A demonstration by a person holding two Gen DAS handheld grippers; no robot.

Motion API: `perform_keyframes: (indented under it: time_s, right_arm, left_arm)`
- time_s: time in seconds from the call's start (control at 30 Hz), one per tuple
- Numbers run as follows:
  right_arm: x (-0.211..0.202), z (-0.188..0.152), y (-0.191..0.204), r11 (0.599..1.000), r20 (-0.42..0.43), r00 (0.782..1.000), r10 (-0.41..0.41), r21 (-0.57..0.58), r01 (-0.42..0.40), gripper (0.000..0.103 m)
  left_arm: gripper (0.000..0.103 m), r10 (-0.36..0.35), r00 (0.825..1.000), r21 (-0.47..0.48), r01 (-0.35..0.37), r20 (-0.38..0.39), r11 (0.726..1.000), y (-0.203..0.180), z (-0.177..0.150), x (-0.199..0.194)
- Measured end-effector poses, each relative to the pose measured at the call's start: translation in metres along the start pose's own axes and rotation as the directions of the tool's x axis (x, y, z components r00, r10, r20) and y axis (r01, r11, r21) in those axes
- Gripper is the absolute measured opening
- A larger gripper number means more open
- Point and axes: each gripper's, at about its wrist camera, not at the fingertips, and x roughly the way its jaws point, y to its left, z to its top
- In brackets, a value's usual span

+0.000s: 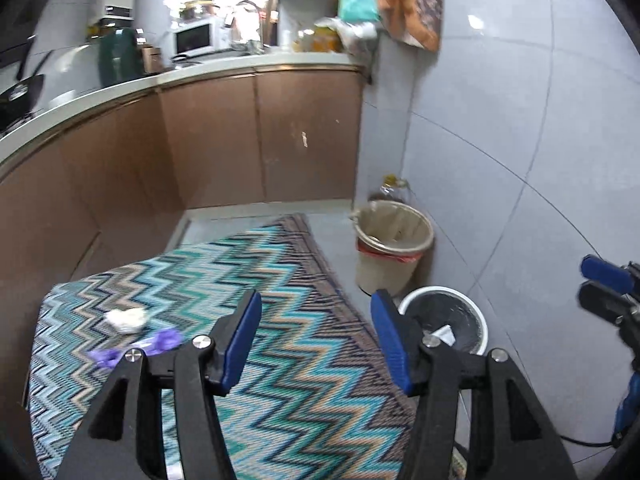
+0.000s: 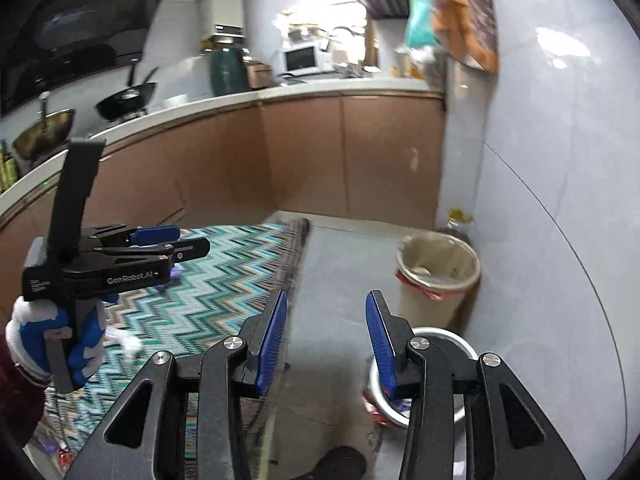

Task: Collect trash
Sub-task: 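Move both open tools back over the remaining trash on the table, then grasp the white tissue with the left tool while the right tool grasps a clear plastic bag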

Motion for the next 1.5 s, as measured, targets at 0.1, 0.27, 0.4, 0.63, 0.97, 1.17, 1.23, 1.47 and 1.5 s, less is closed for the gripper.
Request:
perform_keyframes:
  time_s: [0.1,0.27,0.4,0.63,0.97,1.17,1.23,1.47,1.5]
  right_arm:
    - [-0.011,0.012,0.027,0.999,0.011,0.999,0.041,-0.026,-0.041,0.041]
    - [-0.019,0.029,0.071,0.989,0.010,0.992,0.128,-0.070,-0.128,0.041]
    - [-0.014,0.039,0.099,0.976,-0.008,0.980,0.198,-0.089,-0.198,0.041]
    - [0.022,0.051,0.139,0.950,-0.066,0.955,0.289,-0.106,-0.294,0.041]
    - [0.097,0.037,0.177,0.874,-0.212,0.872,0.441,-0.121,-0.471,0.041]
    - [0.138,0.012,0.192,0.776,-0.331,0.765,0.553,-0.130,-0.617,0.041]
    - [0.150,0.000,0.198,0.740,-0.372,0.725,0.580,-0.133,-0.660,0.041]
    - [0.182,-0.043,0.212,0.657,-0.496,0.619,0.610,-0.121,-0.744,0.048]
    - [0.187,-0.050,0.215,0.652,-0.512,0.609,0.605,-0.120,-0.749,0.048]
  left_arm:
    - [0.056,0.022,1.000,-0.028,-0.022,0.013,0.999,0.029,-0.007,-0.017]
    - [0.056,0.077,0.997,-0.089,-0.075,0.024,0.993,0.094,-0.018,-0.041]
    - [0.056,0.114,0.993,-0.122,-0.111,0.018,0.986,0.136,-0.024,-0.051]
    - [0.057,0.158,0.987,-0.183,-0.158,-0.015,0.970,0.204,-0.039,-0.047]
    - [0.059,0.102,0.989,-0.277,-0.129,-0.109,0.952,0.255,-0.052,0.026]
    - [0.059,0.057,0.985,-0.325,-0.109,-0.165,0.940,0.271,-0.054,0.076]
    - [0.059,0.044,0.982,-0.345,-0.107,-0.185,0.932,0.275,-0.054,0.092]
    - [0.059,-0.006,0.966,-0.407,-0.103,-0.258,0.908,0.284,-0.053,0.143]
    - [0.059,-0.011,0.963,-0.413,-0.105,-0.269,0.904,0.284,-0.053,0.149]
